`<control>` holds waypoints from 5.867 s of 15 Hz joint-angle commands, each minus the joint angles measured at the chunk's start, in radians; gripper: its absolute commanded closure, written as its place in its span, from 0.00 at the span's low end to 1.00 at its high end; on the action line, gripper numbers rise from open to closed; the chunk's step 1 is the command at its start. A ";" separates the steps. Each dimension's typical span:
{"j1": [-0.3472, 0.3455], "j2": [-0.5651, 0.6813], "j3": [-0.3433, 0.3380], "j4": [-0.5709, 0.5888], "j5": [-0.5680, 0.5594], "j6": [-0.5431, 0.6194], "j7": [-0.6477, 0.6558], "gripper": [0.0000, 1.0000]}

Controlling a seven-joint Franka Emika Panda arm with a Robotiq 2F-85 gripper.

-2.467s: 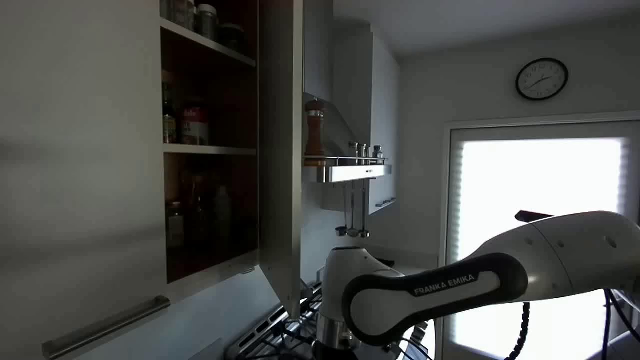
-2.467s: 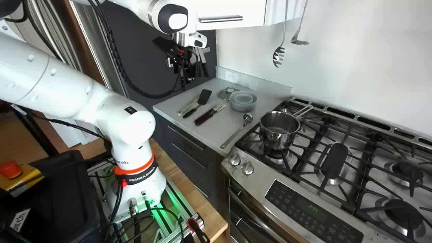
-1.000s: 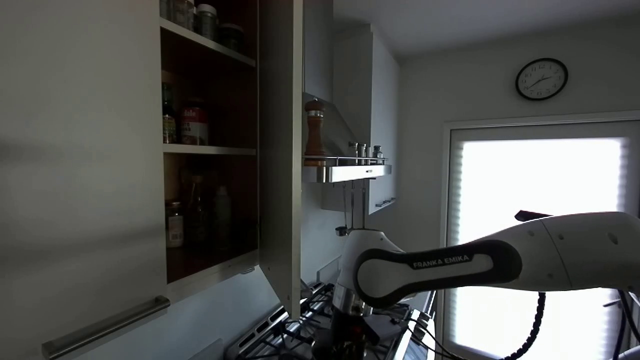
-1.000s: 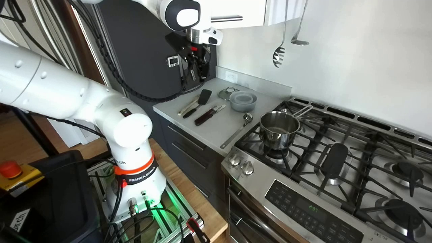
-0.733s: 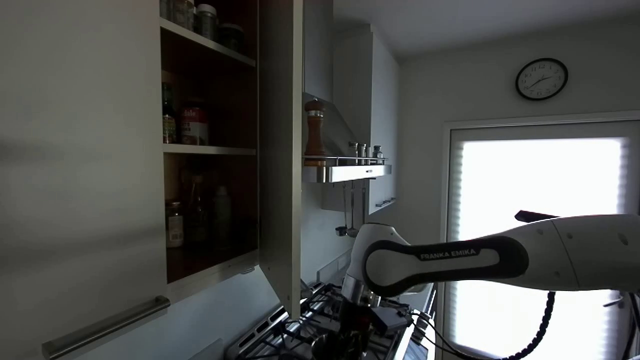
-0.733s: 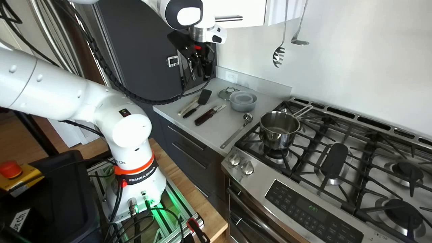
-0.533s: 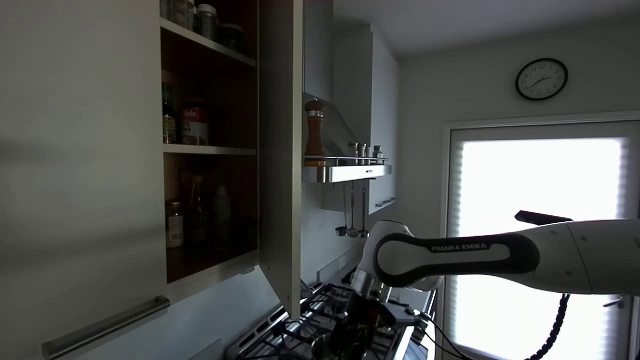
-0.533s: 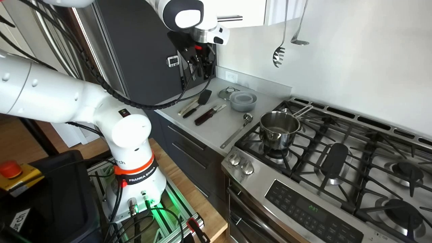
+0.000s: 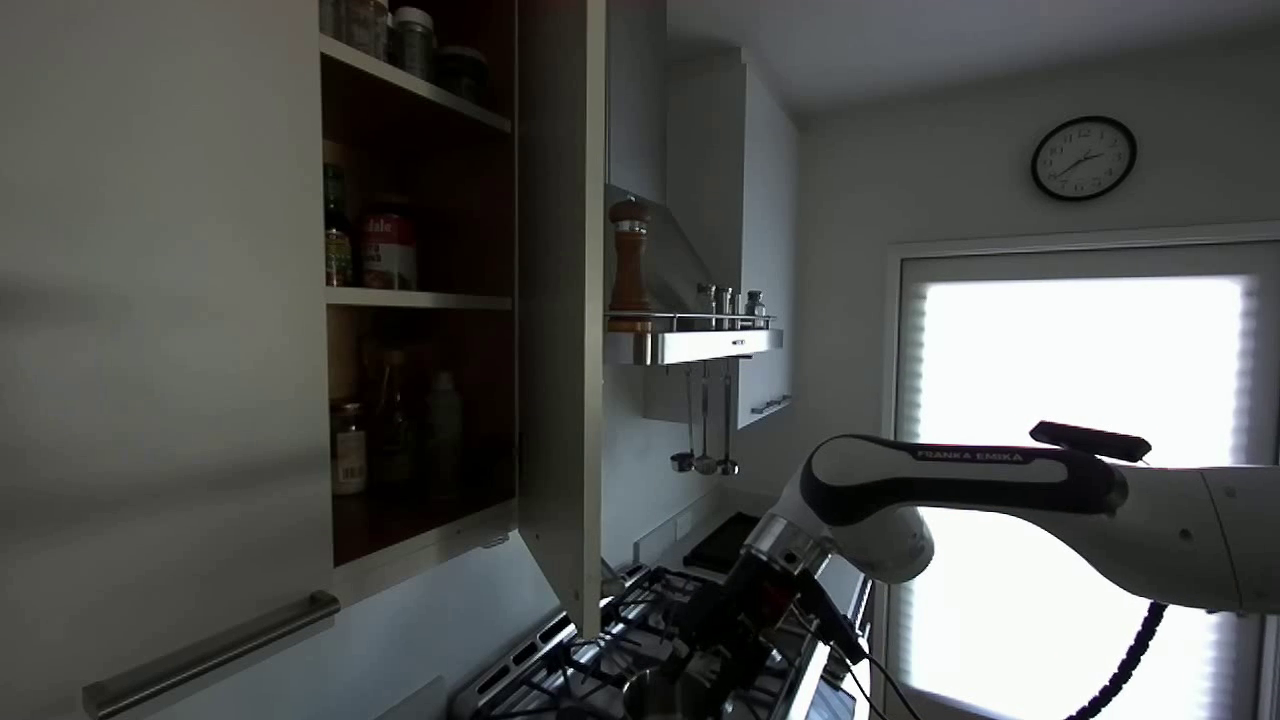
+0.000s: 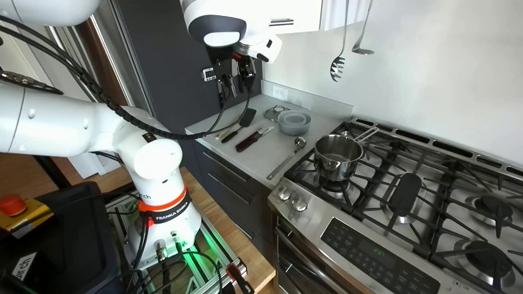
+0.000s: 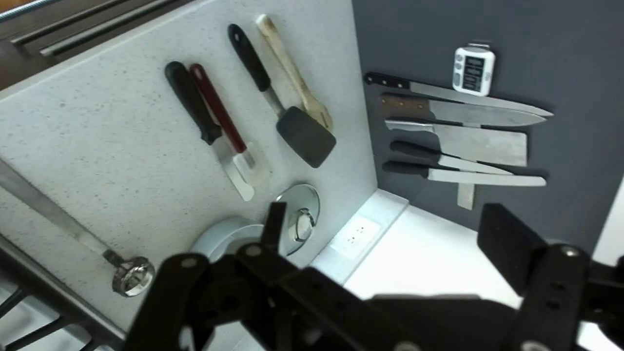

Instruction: Close the opened shelf door on the left of the cabinet

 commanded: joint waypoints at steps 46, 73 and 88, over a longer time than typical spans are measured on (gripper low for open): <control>-0.121 0.275 0.275 0.206 0.995 0.022 -0.197 0.00; -0.110 0.317 0.354 0.301 0.753 0.285 -0.303 0.00; -0.109 -0.022 0.256 0.211 0.131 0.232 -0.244 0.00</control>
